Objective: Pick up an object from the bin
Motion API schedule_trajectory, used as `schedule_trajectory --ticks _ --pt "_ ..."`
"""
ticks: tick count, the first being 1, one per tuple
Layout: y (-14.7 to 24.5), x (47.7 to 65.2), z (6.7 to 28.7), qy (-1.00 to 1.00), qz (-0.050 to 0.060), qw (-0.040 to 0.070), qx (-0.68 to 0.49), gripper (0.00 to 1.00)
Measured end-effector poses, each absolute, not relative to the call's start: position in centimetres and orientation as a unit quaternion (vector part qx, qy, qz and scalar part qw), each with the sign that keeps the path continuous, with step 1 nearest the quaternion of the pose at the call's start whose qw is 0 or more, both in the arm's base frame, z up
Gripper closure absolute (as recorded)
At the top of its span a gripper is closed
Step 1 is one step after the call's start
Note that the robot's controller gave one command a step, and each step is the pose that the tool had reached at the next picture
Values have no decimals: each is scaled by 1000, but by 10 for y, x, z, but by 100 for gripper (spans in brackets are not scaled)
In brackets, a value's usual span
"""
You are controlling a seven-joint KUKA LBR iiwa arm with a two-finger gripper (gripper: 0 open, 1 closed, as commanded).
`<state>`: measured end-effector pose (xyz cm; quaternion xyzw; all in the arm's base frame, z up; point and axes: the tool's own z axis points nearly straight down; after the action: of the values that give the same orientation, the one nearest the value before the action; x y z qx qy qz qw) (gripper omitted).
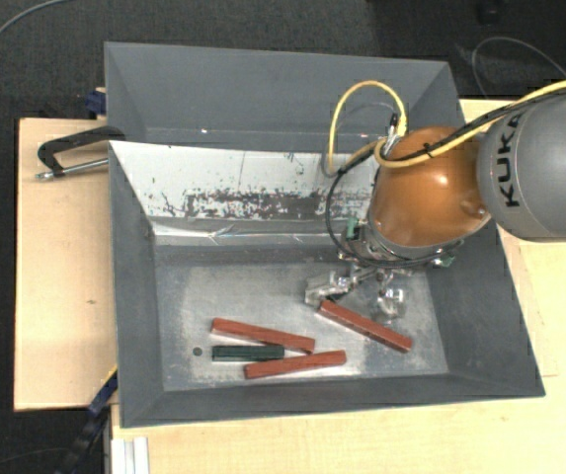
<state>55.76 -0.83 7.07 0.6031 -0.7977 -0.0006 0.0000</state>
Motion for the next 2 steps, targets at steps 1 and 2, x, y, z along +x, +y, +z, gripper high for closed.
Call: schedule_trajectory --ticks 1,2 --pt "-58 601 155 -783 6 -7 622 0" --pt "-54 598 150 -782 0 -3 624 100"
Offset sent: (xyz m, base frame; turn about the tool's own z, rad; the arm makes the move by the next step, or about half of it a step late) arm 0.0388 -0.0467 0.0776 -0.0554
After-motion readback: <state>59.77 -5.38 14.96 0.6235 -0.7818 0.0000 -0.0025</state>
